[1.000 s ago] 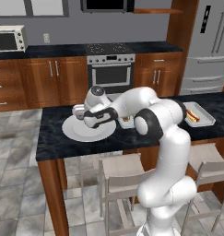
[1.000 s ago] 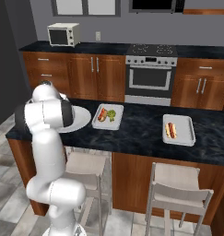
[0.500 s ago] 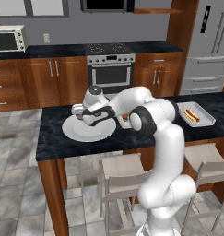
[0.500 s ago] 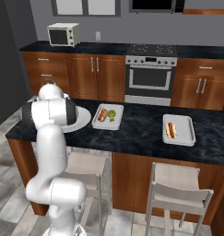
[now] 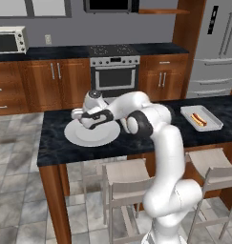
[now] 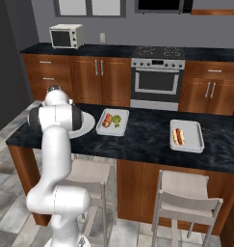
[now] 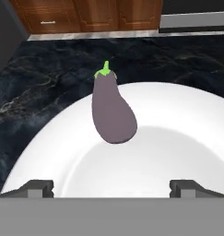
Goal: Place one cooked food and one vegetable from the large plate to each tupperware container.
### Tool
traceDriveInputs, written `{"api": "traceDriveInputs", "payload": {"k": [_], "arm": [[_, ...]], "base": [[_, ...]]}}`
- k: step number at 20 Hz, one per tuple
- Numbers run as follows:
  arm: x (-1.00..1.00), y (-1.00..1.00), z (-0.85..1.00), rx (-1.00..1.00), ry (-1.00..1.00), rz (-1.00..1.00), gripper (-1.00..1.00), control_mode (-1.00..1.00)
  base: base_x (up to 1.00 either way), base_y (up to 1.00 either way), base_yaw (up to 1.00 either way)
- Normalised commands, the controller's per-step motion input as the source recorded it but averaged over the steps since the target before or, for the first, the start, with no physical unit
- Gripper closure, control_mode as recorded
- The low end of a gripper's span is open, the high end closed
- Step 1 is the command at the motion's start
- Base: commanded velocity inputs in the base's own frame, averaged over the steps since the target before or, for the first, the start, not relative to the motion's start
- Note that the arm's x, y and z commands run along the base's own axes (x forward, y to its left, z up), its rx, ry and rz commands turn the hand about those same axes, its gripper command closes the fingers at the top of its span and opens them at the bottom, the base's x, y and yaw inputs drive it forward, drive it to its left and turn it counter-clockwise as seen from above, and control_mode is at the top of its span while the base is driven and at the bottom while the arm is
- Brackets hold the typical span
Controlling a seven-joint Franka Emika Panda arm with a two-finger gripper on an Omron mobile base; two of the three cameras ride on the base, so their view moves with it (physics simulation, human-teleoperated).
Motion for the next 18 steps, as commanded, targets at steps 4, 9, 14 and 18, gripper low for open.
{"api": "traceDriveInputs", "payload": {"k": [4,9,14,18], "arm": [[0.26,0.09,-0.11,0.00,0.00,0.01,-1.00,-1.00],[0.19,0.00,-0.03,0.00,0.00,0.01,-1.00,-1.00],[0.28,0.00,-0.13,0.00,0.01,0.00,-1.00,-1.00],[0.29,0.00,-0.22,0.00,0.03,0.00,-1.00,-1.00]], "base": [[0.00,0.00,0.00],[0.00,0.00,0.00],[0.00,0.00,0.00],[0.00,0.00,0.00]]}}
